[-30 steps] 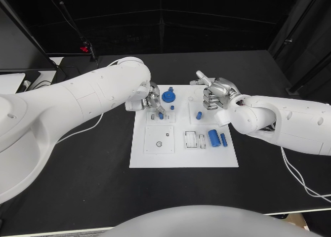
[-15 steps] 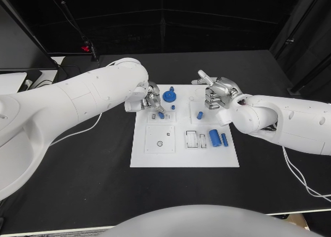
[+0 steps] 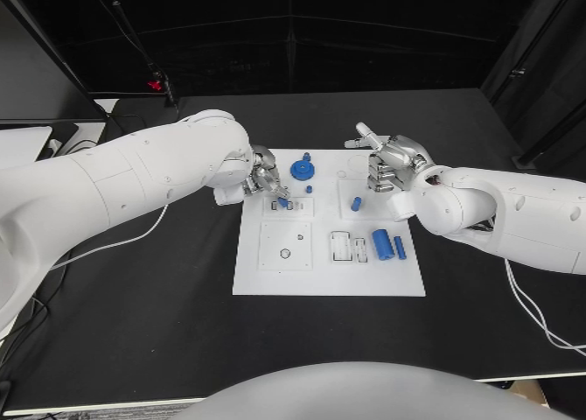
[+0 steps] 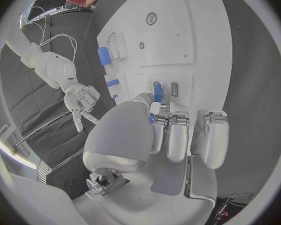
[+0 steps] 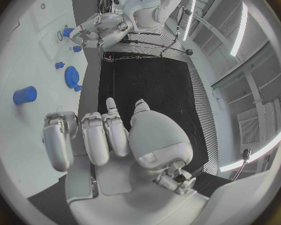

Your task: Assemble the parts on the task board

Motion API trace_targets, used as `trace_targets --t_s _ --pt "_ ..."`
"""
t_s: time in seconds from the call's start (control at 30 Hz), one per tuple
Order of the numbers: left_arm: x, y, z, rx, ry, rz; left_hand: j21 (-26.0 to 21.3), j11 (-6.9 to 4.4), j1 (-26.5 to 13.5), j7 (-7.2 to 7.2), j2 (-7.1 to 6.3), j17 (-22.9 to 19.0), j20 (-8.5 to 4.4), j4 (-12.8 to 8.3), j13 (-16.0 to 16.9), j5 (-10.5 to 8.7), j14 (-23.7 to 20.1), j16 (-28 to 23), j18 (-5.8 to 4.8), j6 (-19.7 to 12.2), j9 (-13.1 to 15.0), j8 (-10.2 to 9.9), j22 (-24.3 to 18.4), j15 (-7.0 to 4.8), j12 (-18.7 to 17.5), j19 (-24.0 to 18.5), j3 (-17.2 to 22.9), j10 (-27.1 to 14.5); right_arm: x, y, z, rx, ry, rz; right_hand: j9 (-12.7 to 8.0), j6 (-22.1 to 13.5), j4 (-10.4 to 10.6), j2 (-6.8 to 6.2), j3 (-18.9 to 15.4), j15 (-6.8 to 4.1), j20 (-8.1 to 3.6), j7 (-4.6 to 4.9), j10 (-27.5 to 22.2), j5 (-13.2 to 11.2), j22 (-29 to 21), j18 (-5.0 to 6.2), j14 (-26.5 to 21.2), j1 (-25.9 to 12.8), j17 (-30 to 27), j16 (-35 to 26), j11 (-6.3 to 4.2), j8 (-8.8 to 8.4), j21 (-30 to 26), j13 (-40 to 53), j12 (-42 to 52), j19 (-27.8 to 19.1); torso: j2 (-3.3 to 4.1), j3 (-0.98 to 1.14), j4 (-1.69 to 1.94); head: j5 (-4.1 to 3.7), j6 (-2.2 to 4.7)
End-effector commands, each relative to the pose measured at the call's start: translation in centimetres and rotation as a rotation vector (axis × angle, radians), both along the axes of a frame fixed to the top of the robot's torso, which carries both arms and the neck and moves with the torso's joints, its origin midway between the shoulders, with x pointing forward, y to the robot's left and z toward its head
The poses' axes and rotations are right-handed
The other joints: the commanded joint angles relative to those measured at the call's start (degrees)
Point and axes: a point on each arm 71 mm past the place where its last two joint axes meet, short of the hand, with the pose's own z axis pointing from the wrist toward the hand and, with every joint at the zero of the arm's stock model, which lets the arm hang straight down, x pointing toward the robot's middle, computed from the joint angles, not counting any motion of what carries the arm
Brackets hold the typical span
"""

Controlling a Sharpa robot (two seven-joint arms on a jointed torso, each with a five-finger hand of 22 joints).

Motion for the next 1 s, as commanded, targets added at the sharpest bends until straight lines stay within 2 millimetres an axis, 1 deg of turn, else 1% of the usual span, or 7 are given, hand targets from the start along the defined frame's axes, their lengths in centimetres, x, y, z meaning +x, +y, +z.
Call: trace_targets --t_s 0.03,0.23,0.3,0.47,0.6,0.9,1.0 --pt "0.2 0.2 0.5 -0.086 -0.063 0.077 0.2 0.16 -0.2 -0.45 -0.19 15.1 0.07 -3.9 15.1 0.24 5.9 0.0 -0.37 0.8 0.7 0.2 15.1 -0.12 0.2 6.0 4.4 6.0 0.1 0.0 0.1 0.005 -0.01 0.003 -0.1 -0.3 0.1 0.32 0.4 -0.07 -0.27 3.54 6.1 0.4 14.1 0.21 6.0 0.3 15.1 0.1 0.16 0.27 -0.2 15.1 0.1 4.1 -0.03 -0.02 -0.01 0.32 0.0" --pt "-0.2 0.9 0.7 -0.132 -0.117 0.13 0.2 0.17 -0.4 -0.43 -0.51 15.1 0.06 -3.8 15.1 0.32 5.9 0.0 -0.37 0.8 0.8 0.4 15.1 -0.14 0.2 6.0 4.4 6.0 0.1 -0.2 0.1 0.004 -0.01 0.001 -0.1 -0.3 0.1 0.34 0.4 -0.07 -0.27 3.55 6.1 0.4 14.1 0.23 6.0 0.4 15.1 0.1 0.16 0.29 -0.2 15.1 0.1 4.0 0.01 -0.01 0.01 0.46 -0.07" --pt "-0.4 1.0 0.8 -0.141 -0.131 0.143 0.2 0.18 -0.6 -0.42 -0.59 15.1 0.05 -3.7 15.1 0.35 5.9 0.0 -0.37 0.8 0.9 0.5 15.1 -0.14 0.2 6.0 4.4 6.0 0.1 -0.2 0.1 0.004 -0.01 0.001 -0.1 -0.3 0.1 0.34 0.4 -0.07 -0.27 3.55 6.1 0.4 14.1 0.23 6.0 0.4 15.1 0.1 0.16 0.29 -0.2 15.1 0.1 4.0 0.03 0.0 -0.1 0.58 -0.06" --pt "-0.9 0.8 0.9 -0.156 -0.164 0.182 0.2 0.17 -0.9 -0.43 -0.73 15.1 0.05 -3.3 15.1 0.39 5.9 0.0 -0.37 0.8 1.0 0.6 15.1 -0.15 0.2 6.0 4.4 6.0 0.1 -0.2 0.1 0.004 -0.01 0.002 -0.1 -0.3 0.1 0.34 0.4 -0.07 -0.27 3.55 6.1 0.4 14.1 0.23 6.0 0.4 15.1 0.1 0.16 0.29 -0.2 15.1 0.1 4.0 0.06 -0.04 -0.08 0.69 -0.05" --pt "-1.3 0.6 0.8 -0.146 -0.161 0.198 0.2 0.15 -1.5 -0.47 -0.78 15.1 0.04 -2.7 15.1 0.41 5.9 0.0 -0.37 0.7 1.0 0.8 15.1 -0.16 0.2 6.0 4.5 6.0 0.1 -0.2 0.1 0.005 -0.01 0.003 -0.1 -0.3 0.1 0.34 0.4 -0.07 -0.27 3.55 6.1 0.4 14.1 0.23 6.0 0.4 15.1 0.1 0.16 0.29 -0.2 15.1 0.1 4.0 0.04 -0.04 -0.26 0.91 -0.15" --pt "-2.2 0.5 0.4 -0.123 -0.153 0.218 0.2 0.13 -1.7 -0.5 -0.72 15.1 0.03 -2.3 15.1 0.45 5.9 0.0 -0.37 0.6 1.0 0.8 15.1 -0.17 0.2 6.0 4.6 6.0 0.1 -0.3 0.1 0.004 -0.012 0.001 -0.1 -0.3 0.1 0.35 0.4 -0.07 -0.27 3.55 6.1 0.4 14.1 0.24 6.0 0.4 15.1 0.1 0.16 0.3 -0.2 15.1 0.1 4.0 0.02 0.0 -0.21 0.76 -0.39" --pt "-2.4 0.6 0.3 -0.107 -0.158 0.21 0.2 0.12 -1.8 -0.51 -0.68 15.1 0.03 -2.2 15.1 0.48 5.9 0.0 -0.37 0.6 1.0 0.8 15.1 -0.18 0.2 6.0 4.6 6.0 0.1 -0.3 0.1 0.005 -0.012 0.002 -0.1 -0.3 0.1 0.35 0.4 -0.07 -0.27 3.55 6.1 0.4 14.1 0.24 6.0 0.4 15.1 0.1 0.16 0.3 -0.2 15.1 0.1 4.0 0.05 -0.03 -0.21 0.77 -0.45"
